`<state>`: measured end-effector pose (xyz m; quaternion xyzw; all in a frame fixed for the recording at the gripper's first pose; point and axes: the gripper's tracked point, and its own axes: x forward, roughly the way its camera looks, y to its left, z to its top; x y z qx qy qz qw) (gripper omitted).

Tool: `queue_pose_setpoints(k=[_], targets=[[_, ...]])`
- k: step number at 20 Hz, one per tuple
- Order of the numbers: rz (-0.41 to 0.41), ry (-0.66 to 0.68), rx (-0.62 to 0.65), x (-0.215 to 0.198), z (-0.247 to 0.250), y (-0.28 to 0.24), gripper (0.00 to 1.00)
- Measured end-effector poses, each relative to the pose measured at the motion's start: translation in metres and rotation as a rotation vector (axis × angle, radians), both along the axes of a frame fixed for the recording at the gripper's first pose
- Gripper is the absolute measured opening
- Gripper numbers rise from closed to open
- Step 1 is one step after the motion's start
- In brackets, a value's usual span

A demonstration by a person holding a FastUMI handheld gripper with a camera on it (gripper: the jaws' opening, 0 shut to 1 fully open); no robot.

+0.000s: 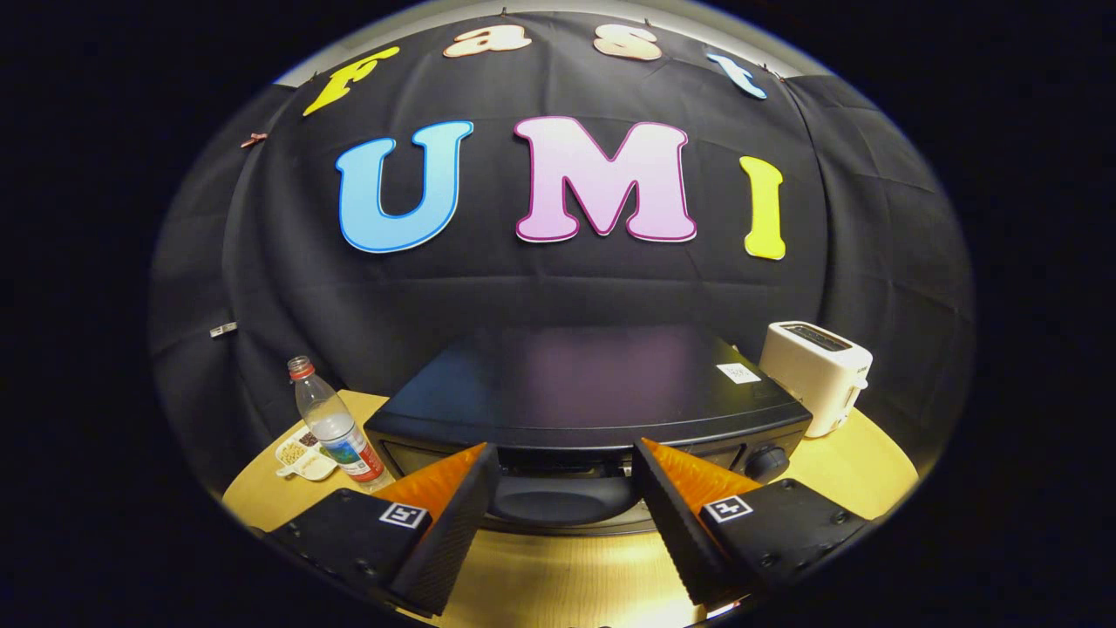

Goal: Open the toaster oven, put the food inside, and close the toaster oven door.

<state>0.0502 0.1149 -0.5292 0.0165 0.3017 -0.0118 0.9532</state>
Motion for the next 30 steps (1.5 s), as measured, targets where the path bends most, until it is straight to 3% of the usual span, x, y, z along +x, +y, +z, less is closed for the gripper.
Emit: queue_pose_setpoints(k=[4,9,15,21,26,30], targets=[[0.014,0.057,0.002,-0.014,-0.003,0.001,0.99],[0.038,0.183,0.053,-0.063,-0.006,0.001,0.99],[0.114,0.34,-0.021,-0.119,-0.026,0.001,0.99],[0.12,0.512,0.059,-0.164,-0.059,0.002,0.99],[0.185,0.521,0.11,-0.175,-0.049,-0.002,0.99],[0.229,0.547,0.167,-0.193,-0.028,-0.033,0.98]])
